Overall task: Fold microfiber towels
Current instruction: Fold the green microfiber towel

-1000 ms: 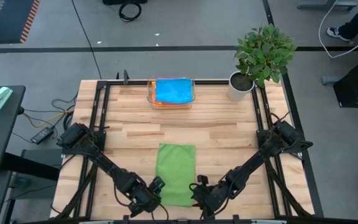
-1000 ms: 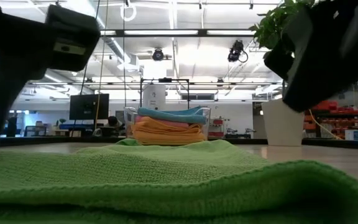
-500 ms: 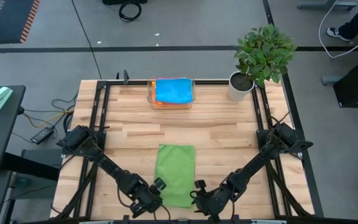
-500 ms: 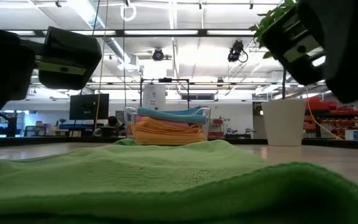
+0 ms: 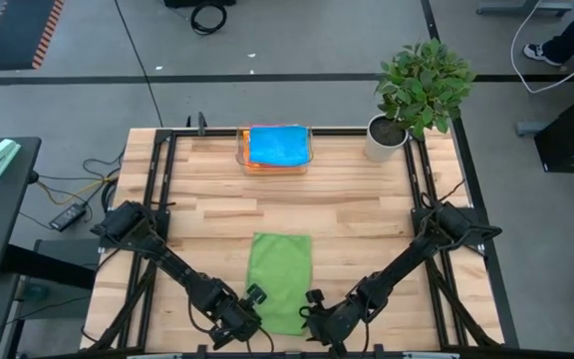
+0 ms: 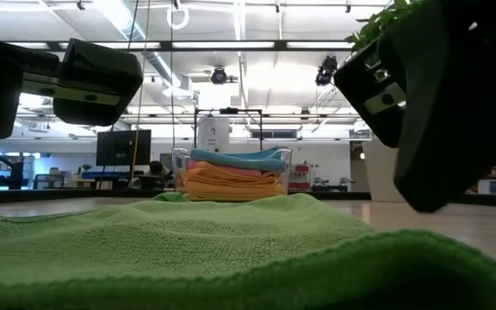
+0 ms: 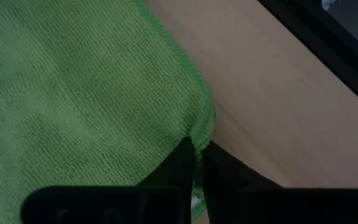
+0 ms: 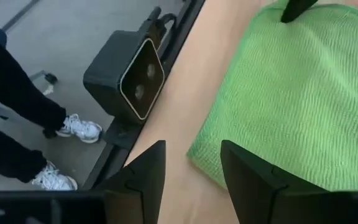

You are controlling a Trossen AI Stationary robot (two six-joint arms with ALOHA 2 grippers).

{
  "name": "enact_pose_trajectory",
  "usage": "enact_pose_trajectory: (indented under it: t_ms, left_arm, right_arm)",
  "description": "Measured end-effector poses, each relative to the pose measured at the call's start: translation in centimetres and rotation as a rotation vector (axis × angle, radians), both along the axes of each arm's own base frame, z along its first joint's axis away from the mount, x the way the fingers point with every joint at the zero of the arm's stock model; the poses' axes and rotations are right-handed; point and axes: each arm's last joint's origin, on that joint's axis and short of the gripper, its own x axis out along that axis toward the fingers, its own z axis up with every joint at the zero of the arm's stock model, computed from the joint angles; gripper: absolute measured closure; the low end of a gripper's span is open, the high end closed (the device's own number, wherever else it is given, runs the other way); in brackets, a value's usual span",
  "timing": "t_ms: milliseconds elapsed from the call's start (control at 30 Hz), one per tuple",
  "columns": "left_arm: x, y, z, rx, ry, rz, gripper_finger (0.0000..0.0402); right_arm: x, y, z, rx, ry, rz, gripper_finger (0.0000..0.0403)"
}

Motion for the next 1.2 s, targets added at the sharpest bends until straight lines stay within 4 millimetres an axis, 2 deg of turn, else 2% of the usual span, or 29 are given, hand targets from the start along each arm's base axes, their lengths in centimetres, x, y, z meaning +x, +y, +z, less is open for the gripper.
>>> enact_pose_trajectory:
  t_ms: [200,300,500,633,800,867,933,1067,1200]
  left_arm:
    - [0.1,0.1,0.0,-0.002,-0.001,0.004,0.0373]
    - [0.2,0.2,0.0,-0.006,-0.002,0.009,0.0372]
    - [0.4,0.4,0.0,-0.025,0.002,0.046,0.0389]
    - [0.6,0.3,0.0,-0.050,-0.014,0.070,0.0390]
    - [0.9,0.2,0.0,-0.107,-0.010,0.163,0.0391]
    - [0.8,0.2,0.2,-0.126,0.004,0.205,0.0391]
    - [0.7,0.3,0.7,-0.159,0.015,0.254,0.0391]
    - [0.5,0.7,4.0,-0.281,-0.015,0.352,0.0391]
    - [0.1,1.5,7.1,-0.451,-0.008,0.534,0.0391]
  right_arm:
    - [0.4,-0.1,-0.8,0.018,0.013,0.024,0.0240]
    - [0.3,-0.1,-2.1,0.023,0.060,0.016,0.0240]
    - [-0.1,0.5,-2.5,0.044,0.095,-0.002,0.0250]
    - [-0.2,0.4,-2.6,0.034,0.100,-0.038,0.0288]
    - [-0.3,0.1,-2.4,0.039,0.112,-0.119,0.0374]
    - [-0.4,-0.1,-1.9,0.055,0.135,-0.133,0.0393]
    - [-0.8,-0.5,-1.0,0.067,0.177,-0.144,0.0394]
    - [-1.4,-1.7,2.8,0.130,0.232,-0.181,0.0396]
    - [-2.2,-3.2,5.9,0.228,0.262,-0.227,0.0396]
